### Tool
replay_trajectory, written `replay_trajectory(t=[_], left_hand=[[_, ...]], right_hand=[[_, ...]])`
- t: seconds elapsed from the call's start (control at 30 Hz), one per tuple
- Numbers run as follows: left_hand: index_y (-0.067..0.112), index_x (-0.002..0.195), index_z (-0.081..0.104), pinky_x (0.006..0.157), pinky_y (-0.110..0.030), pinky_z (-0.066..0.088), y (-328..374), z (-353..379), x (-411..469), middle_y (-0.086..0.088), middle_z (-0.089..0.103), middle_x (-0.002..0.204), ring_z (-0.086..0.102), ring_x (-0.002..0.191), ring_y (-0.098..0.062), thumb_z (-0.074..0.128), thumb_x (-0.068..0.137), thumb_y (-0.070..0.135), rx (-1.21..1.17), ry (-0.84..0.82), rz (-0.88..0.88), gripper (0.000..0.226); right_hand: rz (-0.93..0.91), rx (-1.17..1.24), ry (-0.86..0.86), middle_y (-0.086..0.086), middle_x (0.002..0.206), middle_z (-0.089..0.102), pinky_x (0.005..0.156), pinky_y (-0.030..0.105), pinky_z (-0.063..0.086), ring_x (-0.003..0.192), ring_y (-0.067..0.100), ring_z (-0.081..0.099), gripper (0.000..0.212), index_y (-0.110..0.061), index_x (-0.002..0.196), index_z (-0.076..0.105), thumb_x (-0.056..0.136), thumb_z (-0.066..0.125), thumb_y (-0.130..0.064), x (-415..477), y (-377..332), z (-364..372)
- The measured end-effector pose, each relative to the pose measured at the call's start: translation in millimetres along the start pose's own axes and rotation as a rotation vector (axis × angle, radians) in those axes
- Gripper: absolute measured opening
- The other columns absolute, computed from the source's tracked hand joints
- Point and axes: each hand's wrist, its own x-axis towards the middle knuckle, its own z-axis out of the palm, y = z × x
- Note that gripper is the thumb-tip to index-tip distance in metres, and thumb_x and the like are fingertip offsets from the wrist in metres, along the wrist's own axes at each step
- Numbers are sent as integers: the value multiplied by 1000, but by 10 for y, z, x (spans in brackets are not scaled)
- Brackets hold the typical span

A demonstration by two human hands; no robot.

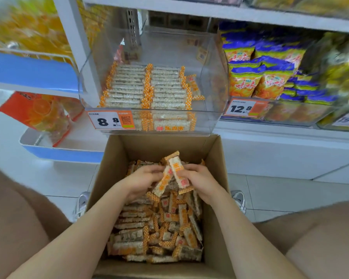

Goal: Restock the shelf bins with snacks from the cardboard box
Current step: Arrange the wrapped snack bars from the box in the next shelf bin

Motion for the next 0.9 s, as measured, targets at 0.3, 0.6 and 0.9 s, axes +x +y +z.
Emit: replay_trajectory(t=[0.3,0.6,0.9], left_hand=[[19,137,63,94,-46,58,531,163,-712,-10,76,120,71,112,-36,57,105,7,29,-60,138,34],[22,142,58,105,-59,53,918,261,-1202,-15,66,136,67,123,-38,60,99,-8,-108,-167,376,53],[18,144,58,100,-53,58,1211,404,-1469,-31,58,136,64,127,-37,74,93,6,-357,-78,558,55]], right_hand=[[-189,-12,-37,17,114,74,88,53,63,99,28,77,60,-13,133,53,83,83,0,-615,-530,-151],[-226,531,60,20,113,77,85,35,58,94,26,74,42,-7,116,68,80,88,-10,-1043,-699,-116],[-422,450,207,14,97,79,89,47,58,92,30,76,73,-5,94,74,50,102,-56,-1250,-804,108]])
